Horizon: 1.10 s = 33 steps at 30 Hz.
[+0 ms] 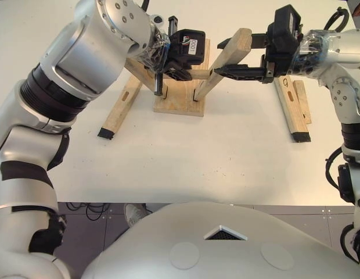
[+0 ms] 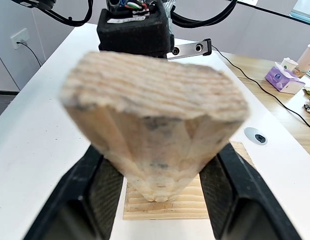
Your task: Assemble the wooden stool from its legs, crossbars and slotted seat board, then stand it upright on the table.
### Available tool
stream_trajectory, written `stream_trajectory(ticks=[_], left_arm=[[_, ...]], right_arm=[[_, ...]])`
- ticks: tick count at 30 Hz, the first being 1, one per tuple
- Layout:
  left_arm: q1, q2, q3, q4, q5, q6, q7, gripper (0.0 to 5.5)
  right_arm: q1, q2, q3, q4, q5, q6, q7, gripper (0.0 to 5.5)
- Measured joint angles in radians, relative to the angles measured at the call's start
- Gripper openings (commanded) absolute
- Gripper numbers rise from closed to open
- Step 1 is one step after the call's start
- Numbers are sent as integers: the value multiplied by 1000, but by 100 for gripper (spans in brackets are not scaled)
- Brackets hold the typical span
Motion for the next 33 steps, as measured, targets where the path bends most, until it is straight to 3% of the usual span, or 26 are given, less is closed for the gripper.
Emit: stream_trajectory(ticks=[33], left_arm=[[11, -18, 49, 12, -4, 90, -54, 38]], right_arm=[[-94, 38, 42, -127, -119, 207, -18, 203]])
